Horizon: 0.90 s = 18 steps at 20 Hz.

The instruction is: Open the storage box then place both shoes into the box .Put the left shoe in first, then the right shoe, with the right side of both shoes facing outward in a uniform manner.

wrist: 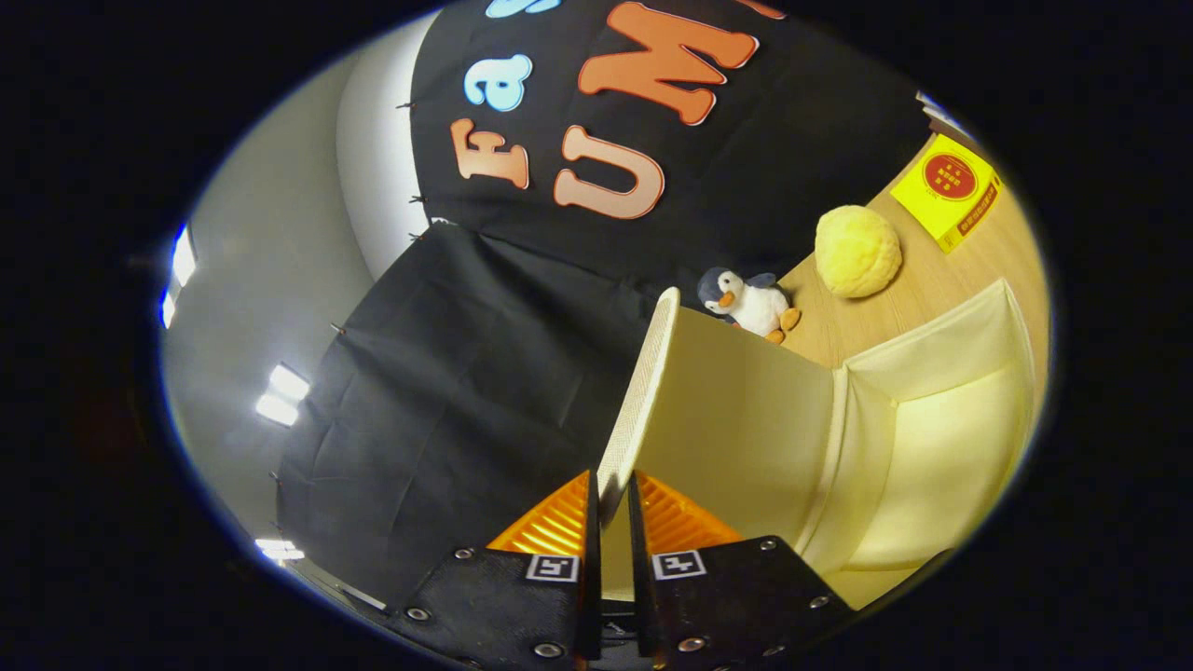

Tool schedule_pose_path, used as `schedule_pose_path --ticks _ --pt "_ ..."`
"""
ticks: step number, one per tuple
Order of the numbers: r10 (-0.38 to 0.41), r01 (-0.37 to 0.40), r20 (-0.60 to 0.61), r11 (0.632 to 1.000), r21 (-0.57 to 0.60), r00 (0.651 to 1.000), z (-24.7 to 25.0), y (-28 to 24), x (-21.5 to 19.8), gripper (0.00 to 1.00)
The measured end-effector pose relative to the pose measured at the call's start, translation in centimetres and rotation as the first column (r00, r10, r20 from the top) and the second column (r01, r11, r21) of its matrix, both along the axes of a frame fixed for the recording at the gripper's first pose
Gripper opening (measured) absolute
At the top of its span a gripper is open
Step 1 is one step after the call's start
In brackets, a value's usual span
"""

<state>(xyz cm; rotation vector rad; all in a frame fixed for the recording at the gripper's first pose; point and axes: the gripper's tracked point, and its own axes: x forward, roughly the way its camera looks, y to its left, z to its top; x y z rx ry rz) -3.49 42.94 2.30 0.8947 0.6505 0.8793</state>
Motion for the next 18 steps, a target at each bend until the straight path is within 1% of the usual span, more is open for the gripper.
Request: schedule_pose_path --ticks 1,3,4,5,6,7,11,13,14,16,18 --pt "-0.007 0.007 0.013 1.0 -0.029 1.0 -0.5 0.3 0.1 0.23" --pt "-0.016 0.017 0.016 0.997 -0.076 1.0 -1.6 0.1 0.1 0.67" --pt "-0.028 0.03 0.022 0.993 -0.11 0.999 -2.2 -0.1 0.2 0.86" --pt "-0.041 0.045 0.032 0.988 -0.146 0.999 -2.6 -0.5 0.5 0.93" --pt "-0.046 0.052 0.038 0.984 -0.172 0.998 -3.1 -0.8 0.6 0.98" --pt "-0.046 0.052 0.038 0.983 -0.177 0.998 -3.1 -1.1 0.5 0.98" --pt "-0.078 0.08 0.028 0.992 -0.097 0.997 -1.0 -1.2 0.9 0.98" --pt "-0.042 0.044 0.023 0.997 -0.064 0.999 0.6 -0.2 0.3 0.98" --pt "-0.039 0.041 0.039 0.998 -0.057 0.998 1.5 -0.1 0.3 0.98" --pt "-0.045 0.05 0.08 0.996 -0.07 0.996 2.6 -0.8 0.2 0.98" --pt "-0.072 0.085 0.119 0.99 -0.109 0.99 2.4 -2.9 0.7 0.98"
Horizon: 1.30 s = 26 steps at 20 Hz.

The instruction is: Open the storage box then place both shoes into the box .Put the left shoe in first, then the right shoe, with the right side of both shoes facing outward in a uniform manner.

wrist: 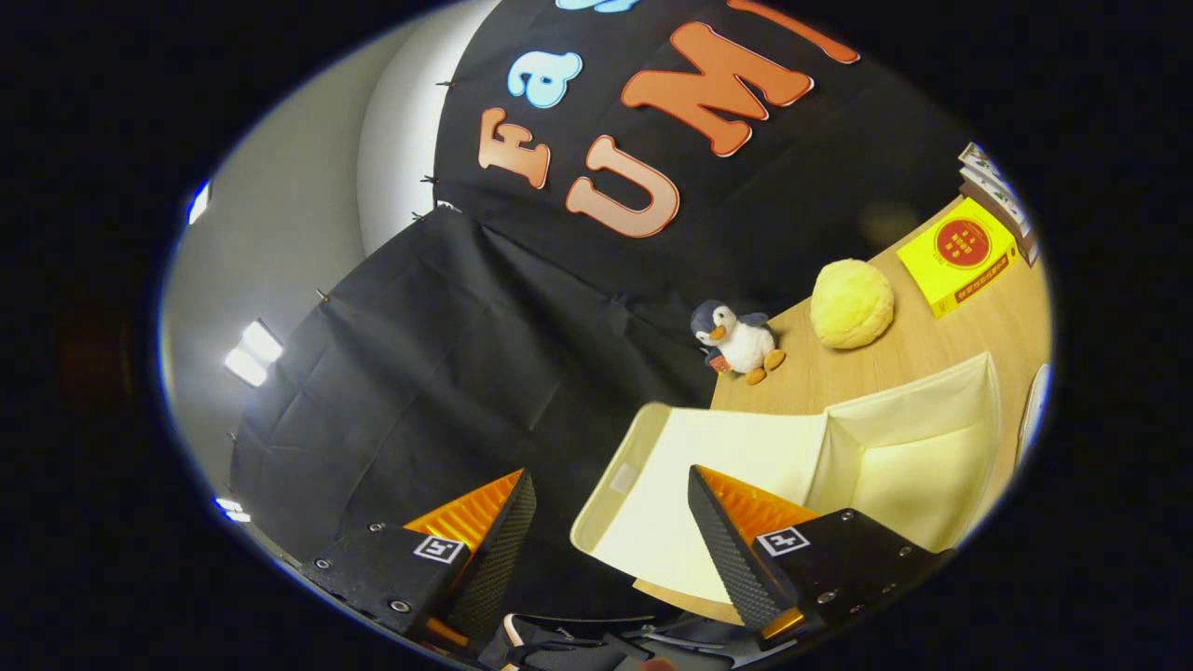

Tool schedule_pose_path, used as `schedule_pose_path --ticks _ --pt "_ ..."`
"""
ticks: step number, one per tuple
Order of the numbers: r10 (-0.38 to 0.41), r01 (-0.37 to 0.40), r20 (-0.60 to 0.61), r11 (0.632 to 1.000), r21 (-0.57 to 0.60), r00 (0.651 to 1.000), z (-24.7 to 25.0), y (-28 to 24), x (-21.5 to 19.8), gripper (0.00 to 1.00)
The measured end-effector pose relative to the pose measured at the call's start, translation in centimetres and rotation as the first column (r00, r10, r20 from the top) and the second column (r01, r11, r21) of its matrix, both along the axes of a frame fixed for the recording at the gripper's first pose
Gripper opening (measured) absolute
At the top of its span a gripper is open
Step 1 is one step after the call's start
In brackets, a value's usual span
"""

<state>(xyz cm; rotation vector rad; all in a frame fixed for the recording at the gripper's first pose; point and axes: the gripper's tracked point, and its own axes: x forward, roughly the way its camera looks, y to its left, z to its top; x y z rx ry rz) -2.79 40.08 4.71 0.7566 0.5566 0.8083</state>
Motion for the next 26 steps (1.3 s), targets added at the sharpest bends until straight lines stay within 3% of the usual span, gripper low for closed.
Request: schedule_pose_path --ticks 3,6,10,13,17,22,26 --pt "-0.083 0.086 0.037 0.993 -0.078 0.996 -1.3 -4.5 1.2 0.98" --pt "-0.187 0.198 0.071 0.961 -0.195 0.98 -3.7 -10.3 2.5 0.98" --pt "-0.306 0.316 0.088 0.879 -0.357 0.948 -7.9 -18.4 3.5 0.98" --pt "-0.35 0.348 0.092 0.797 -0.494 0.932 -11.7 -23.9 3.4 0.98" --pt "-0.373 0.308 0.016 0.74 -0.597 0.928 -16.5 -28.6 2.1 0.9" --pt "-0.376 0.22 -0.092 0.705 -0.675 0.922 -22.5 -31.0 0.5 0.65" --pt "-0.374 0.137 -0.163 0.657 -0.741 0.913 -26.9 -32.2 -0.5 0.53"
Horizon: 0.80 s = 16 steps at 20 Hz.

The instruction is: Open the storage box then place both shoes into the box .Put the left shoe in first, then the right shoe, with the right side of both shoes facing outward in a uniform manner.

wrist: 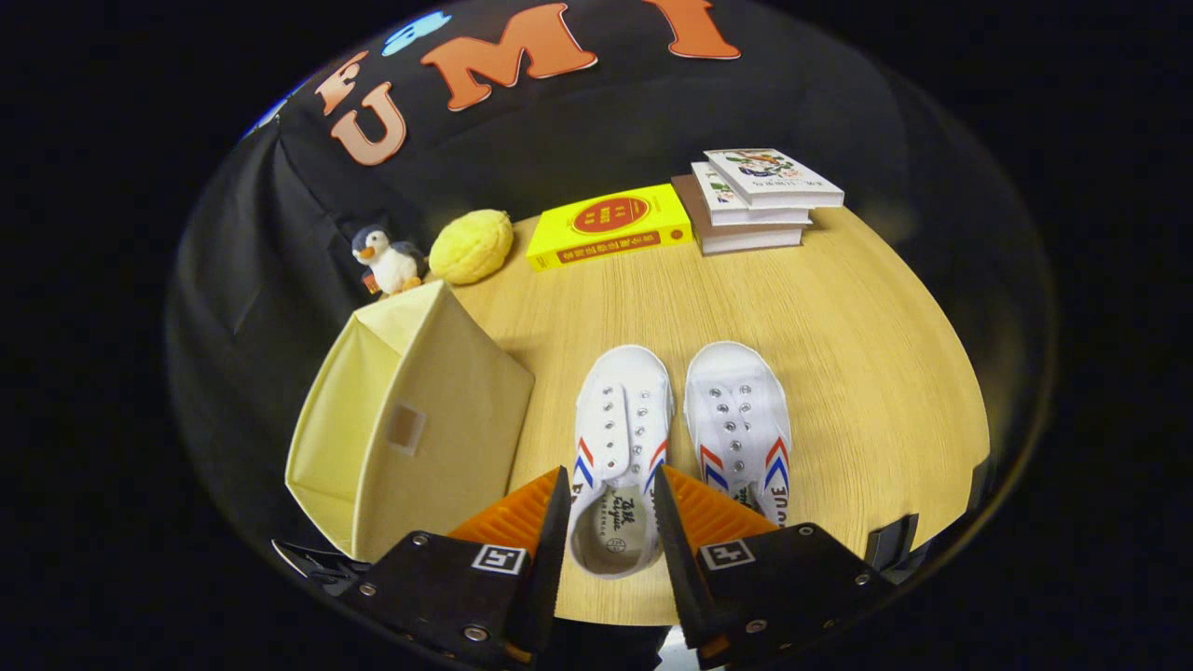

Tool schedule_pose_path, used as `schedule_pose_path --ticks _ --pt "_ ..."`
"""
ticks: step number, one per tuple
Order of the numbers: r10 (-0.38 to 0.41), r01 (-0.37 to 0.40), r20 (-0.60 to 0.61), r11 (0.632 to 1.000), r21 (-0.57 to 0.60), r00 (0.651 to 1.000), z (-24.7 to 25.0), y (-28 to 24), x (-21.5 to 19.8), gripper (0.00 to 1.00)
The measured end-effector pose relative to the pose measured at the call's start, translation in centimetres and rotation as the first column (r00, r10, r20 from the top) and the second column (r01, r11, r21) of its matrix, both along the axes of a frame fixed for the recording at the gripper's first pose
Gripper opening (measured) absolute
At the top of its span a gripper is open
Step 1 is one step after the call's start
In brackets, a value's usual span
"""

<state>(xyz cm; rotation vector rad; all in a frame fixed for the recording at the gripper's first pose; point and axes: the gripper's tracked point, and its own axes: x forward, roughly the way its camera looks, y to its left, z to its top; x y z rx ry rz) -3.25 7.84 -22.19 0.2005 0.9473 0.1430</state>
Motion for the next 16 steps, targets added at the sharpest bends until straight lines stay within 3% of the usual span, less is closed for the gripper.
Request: schedule_pose_path --ticks 12,16 --pt "0.048 -0.057 -0.167 0.997 -0.051 0.985 -7.6 -0.4 1.4 0.26" --pt "0.06 -0.062 -0.183 0.998 -0.007 0.981 -9.2 0.2 1.7 0.2"
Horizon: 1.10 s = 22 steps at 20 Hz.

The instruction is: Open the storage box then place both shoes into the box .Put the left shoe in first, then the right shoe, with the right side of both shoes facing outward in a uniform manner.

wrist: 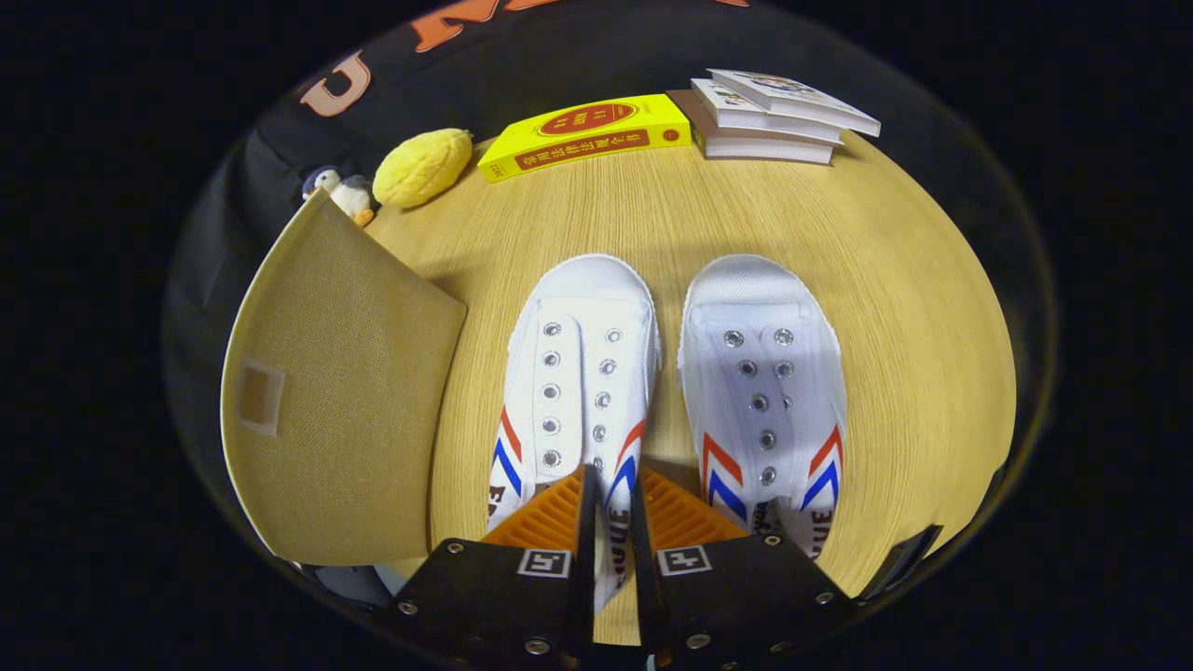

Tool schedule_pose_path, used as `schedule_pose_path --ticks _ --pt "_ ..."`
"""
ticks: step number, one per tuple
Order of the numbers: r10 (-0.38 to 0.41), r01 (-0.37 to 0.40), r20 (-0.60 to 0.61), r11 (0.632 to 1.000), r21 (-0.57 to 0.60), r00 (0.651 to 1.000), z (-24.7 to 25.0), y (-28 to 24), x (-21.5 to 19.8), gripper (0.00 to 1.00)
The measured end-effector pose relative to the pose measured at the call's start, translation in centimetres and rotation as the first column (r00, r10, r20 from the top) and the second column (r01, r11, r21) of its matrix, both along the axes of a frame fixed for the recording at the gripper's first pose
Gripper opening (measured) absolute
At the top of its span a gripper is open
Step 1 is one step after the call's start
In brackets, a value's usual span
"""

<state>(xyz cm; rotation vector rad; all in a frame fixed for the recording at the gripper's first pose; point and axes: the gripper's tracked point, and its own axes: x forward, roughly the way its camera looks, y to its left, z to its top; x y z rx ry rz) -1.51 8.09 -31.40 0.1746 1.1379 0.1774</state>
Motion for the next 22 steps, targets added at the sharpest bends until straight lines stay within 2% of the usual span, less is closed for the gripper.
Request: schedule_pose_path --ticks 4,5,6,8,10,12,16,22 --pt "-0.06 0.059 0.001 0.991 0.123 0.998 -0.3 0.0 -0.1 0.2" --pt "-0.07 0.066 0.026 0.987 0.146 0.997 0.1 -0.2 -0.1 0.17" --pt "-0.087 0.076 0.056 0.982 0.172 0.995 -0.2 -0.1 0.1 0.09" --pt "-0.149 0.128 0.066 0.96 0.248 0.987 0.8 -0.1 -0.2 0.0" --pt "-0.19 0.154 0.075 0.926 0.344 0.979 1.4 0.8 -0.2 0.0" --pt "-0.229 0.179 0.087 0.904 0.388 0.969 1.8 1.3 0.4 0.0" --pt "-0.262 0.174 0.13 0.868 0.465 0.956 5.7 1.9 0.9 0.0" --pt "-0.245 0.112 0.254 0.888 0.446 0.935 14.3 3.4 1.1 0.0"
